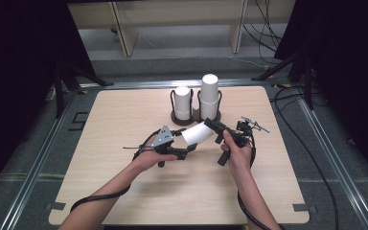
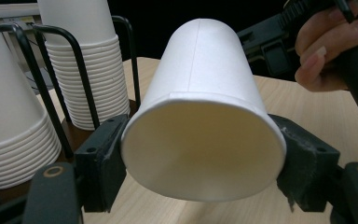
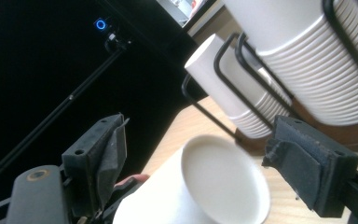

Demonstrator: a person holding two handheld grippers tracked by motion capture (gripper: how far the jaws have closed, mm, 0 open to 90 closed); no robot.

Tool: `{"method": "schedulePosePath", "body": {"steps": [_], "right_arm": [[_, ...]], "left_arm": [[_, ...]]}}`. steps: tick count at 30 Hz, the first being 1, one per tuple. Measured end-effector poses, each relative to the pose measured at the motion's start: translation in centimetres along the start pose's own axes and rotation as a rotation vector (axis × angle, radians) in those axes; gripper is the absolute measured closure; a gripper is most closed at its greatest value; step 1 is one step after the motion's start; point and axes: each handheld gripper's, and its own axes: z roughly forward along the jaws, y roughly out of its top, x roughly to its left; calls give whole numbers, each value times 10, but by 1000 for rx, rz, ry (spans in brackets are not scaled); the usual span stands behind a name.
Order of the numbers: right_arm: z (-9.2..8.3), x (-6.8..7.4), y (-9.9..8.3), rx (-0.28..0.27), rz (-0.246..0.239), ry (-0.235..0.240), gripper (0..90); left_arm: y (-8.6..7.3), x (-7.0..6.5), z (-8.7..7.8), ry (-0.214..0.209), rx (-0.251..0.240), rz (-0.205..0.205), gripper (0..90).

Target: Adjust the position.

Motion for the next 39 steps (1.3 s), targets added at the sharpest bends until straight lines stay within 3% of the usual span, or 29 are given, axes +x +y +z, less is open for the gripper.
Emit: {"method": "schedulePosePath", "body": {"steps": [2, 4, 6, 7, 9, 13, 16, 19, 20, 21, 24, 26, 27, 28, 29, 36, 37, 39], "right_arm": [[-4, 3, 2, 4, 24, -9, 200], [-6, 0, 5, -2, -6, -14, 202], [-9, 2, 6, 1, 27, -16, 204], [-9, -1, 7, -5, -7, -29, 205], [-11, -2, 7, -11, -18, -14, 209], [-14, -4, 9, -18, -31, -24, 214], [-17, -5, 10, -16, -40, -55, 215], [-20, -10, 10, -18, -59, -65, 218], [-21, -9, 9, -13, -25, -59, 220], [-21, -12, 9, -17, -63, -72, 221], [-24, -13, 9, -17, -49, -72, 224], [-26, -15, 10, -18, -70, -87, 227], [-27, -15, 9, -12, -56, -94, 227], [-27, -13, 9, -11, -31, -92, 229], [-27, -16, 9, -16, -63, -94, 230], [-29, -17, 7, -3, -45, -106, 233], [-29, -17, 7, -4, -45, -105, 233], [-30, -18, 7, -7, -60, -103, 235]], "left_arm": [[1, 2, -2, -8, 3, -3, 256], [2, 3, -2, -13, -2, -7, 260], [3, 3, -3, -21, -10, -17, 263], [4, 3, -3, -22, -9, -20, 265], [4, 3, -2, -30, -22, -23, 267], [5, 4, -3, -35, -2, -13, 271], [7, 5, -4, -43, 26, 8, 272], [8, 9, -6, -78, 61, 34, 274], [9, 9, -6, -89, 65, 35, 275], [9, 10, -7, -101, 70, 37, 276], [10, 13, -7, -141, 76, 38, 276], [11, 15, -10, -160, 107, 49, 276], [11, 15, -10, -169, 113, 53, 276], [12, 16, -11, -177, 125, 60, 276], [13, 17, -12, -177, 125, 63, 276], [20, 23, -17, -218, 144, 72, 280], [21, 24, -19, -216, 158, 87, 280], [22, 25, -20, -228, 150, 75, 280]]}}
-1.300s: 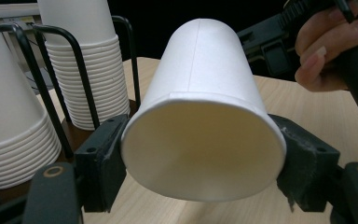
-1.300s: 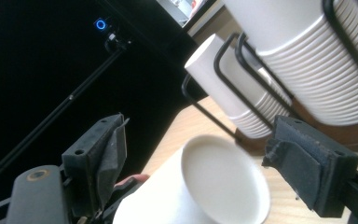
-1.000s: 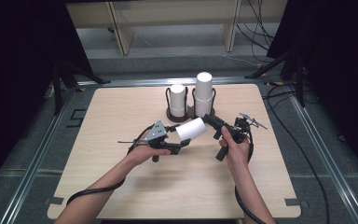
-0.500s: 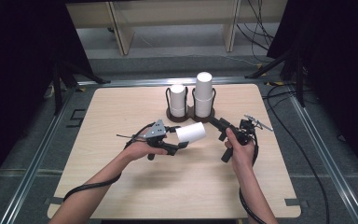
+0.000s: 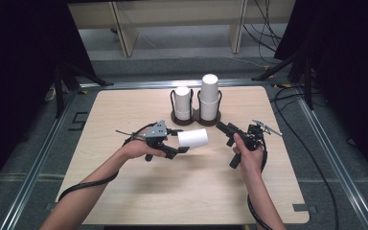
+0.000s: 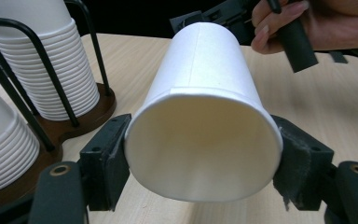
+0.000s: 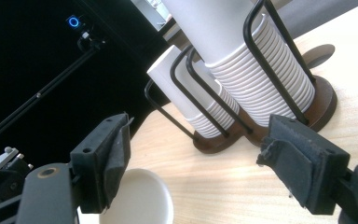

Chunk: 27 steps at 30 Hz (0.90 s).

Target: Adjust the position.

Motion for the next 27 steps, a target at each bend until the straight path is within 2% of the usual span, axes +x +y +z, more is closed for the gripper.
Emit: {"method": "schedulePosePath", "body": {"steps": [6, 9, 16, 21, 22, 23, 25, 26, 27], "right_arm": [[0, 0, -1, 12, 4, -18, 237], [-1, 0, -1, 16, -7, -10, 237], [-2, -3, -2, 26, -17, -27, 239], [-3, -3, -2, 19, -13, -23, 241], [-3, -2, -2, 27, -19, -45, 240], [-3, -3, -2, 15, -22, -12, 241], [-4, -2, -1, 25, -26, -33, 241], [-5, -1, -1, 29, -12, -38, 241], [-5, -2, -2, 24, -30, -35, 241]], "left_arm": [[2, 1, -4, -21, -4, 18, 281], [3, 0, -5, -25, 9, 26, 281], [5, 1, -9, -49, 22, 40, 282], [9, 2, -12, -43, 28, 56, 282], [10, 3, -13, -42, 29, 57, 282], [11, 4, -14, -40, 34, 61, 282], [12, 5, -15, -39, 33, 71, 282], [12, 5, -16, -34, 39, 74, 282], [12, 5, -17, -33, 39, 72, 282]]}}
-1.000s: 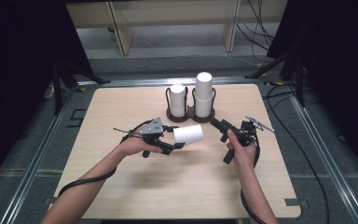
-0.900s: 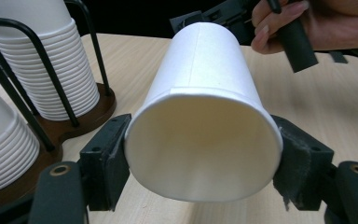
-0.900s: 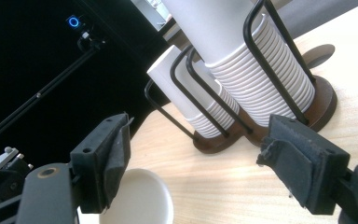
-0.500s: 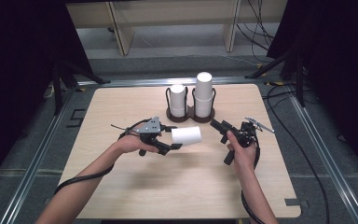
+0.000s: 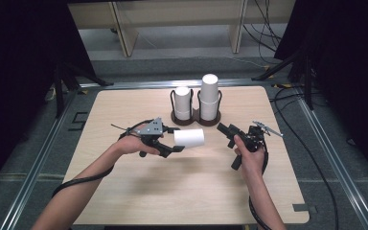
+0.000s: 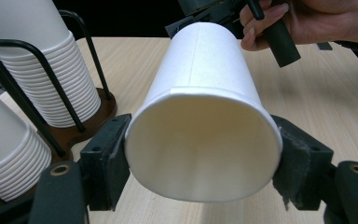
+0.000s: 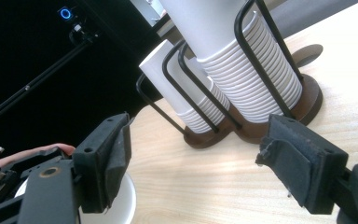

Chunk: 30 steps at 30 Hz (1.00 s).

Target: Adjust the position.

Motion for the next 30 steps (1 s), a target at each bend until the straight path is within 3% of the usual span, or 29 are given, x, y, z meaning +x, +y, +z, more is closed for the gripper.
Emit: {"method": "schedulePosePath", "body": {"steps": [11, 16, 19, 24, 26, 29, 30], "right_arm": [[-1, -4, 1, 22, -22, -27, 241], [-1, -4, 2, 28, -50, -61, 241], [-2, -5, 1, 15, -124, -76, 241], [-2, -6, -1, 28, -179, -112, 241], [-2, -6, -2, 37, -184, -140, 240], [-3, -6, -4, 36, -206, -145, 237], [-3, -5, -6, 34, -191, -135, 237]], "left_arm": [[5, 12, -11, 20, 57, 43, 284], [10, 17, -13, 32, 69, 59, 286], [13, 16, -15, 35, 82, 66, 287], [13, 14, -13, 34, 107, 84, 289], [13, 13, -12, 35, 112, 91, 289], [15, 12, -11, 30, 124, 101, 289], [16, 12, -11, 25, 131, 105, 290]]}}
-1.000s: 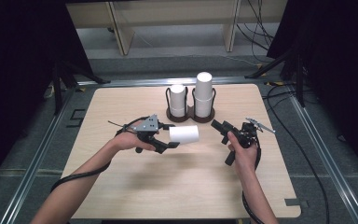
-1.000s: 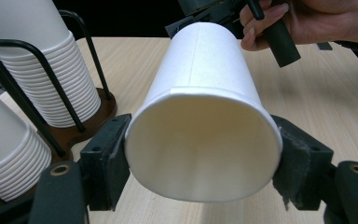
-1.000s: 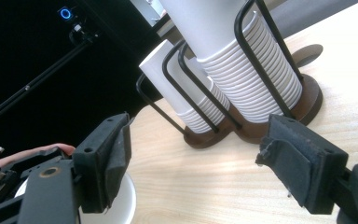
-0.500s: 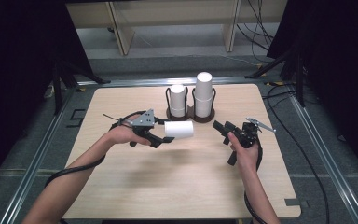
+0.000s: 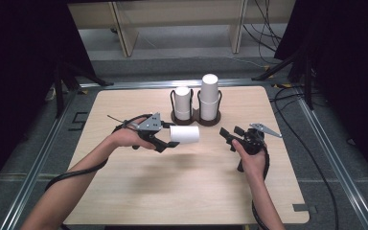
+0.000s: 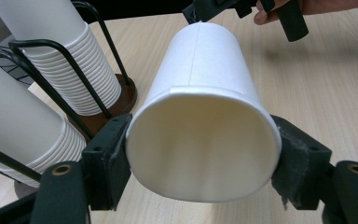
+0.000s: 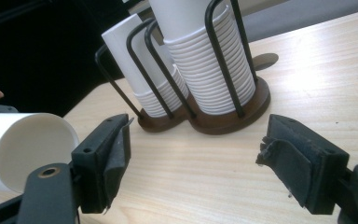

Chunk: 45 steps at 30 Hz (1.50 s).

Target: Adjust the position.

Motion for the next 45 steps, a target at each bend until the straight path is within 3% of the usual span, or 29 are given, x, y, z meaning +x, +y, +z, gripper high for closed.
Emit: {"method": "schedulePosePath", "body": {"steps": [2, 14, 17, 18, 20, 24, 26, 31, 33, 35, 39, 42, 44, 45], "right_arm": [[0, -1, -1, 9, -40, -28, 237], [-3, -3, -1, 15, -85, -54, 237], [-3, 0, -2, 25, -64, -35, 235], [-2, -1, -2, 22, -89, -36, 235], [-2, -1, -3, 34, -89, -32, 234], [-3, 1, -2, 53, -134, -54, 232], [-2, 1, -3, 45, -137, -36, 231], [-1, 4, -3, 59, -180, -42, 231], [-1, 6, -2, 77, -170, -25, 231], [-1, 7, -3, 81, -197, -21, 230], [-1, 9, -3, 93, -256, -21, 228], [0, 11, -3, 93, -287, -16, 228], [0, 13, -3, 108, -286, -16, 228], [0, 12, -3, 108, -313, -8, 228]], "left_arm": [[2, 0, 0, 3, 9, 11, 290], [15, 7, -2, 16, 90, 69, 290], [16, 8, -1, 20, 122, 90, 290], [17, 8, -1, 14, 134, 94, 290], [17, 8, 0, 23, 137, 103, 291], [19, 8, 1, 18, 173, 130, 290], [20, 8, 2, 14, 183, 139, 290], [24, 8, 3, 5, 224, 170, 290], [26, 8, 4, 1, 221, 166, 290], [28, 9, 4, -11, 241, 190, 290], [31, 8, 5, -24, 257, 180, 290], [34, 9, 4, -26, 290, 220, 290], [34, 8, 6, -20, 281, 201, 290], [34, 8, 6, -21, 292, 210, 290]]}}
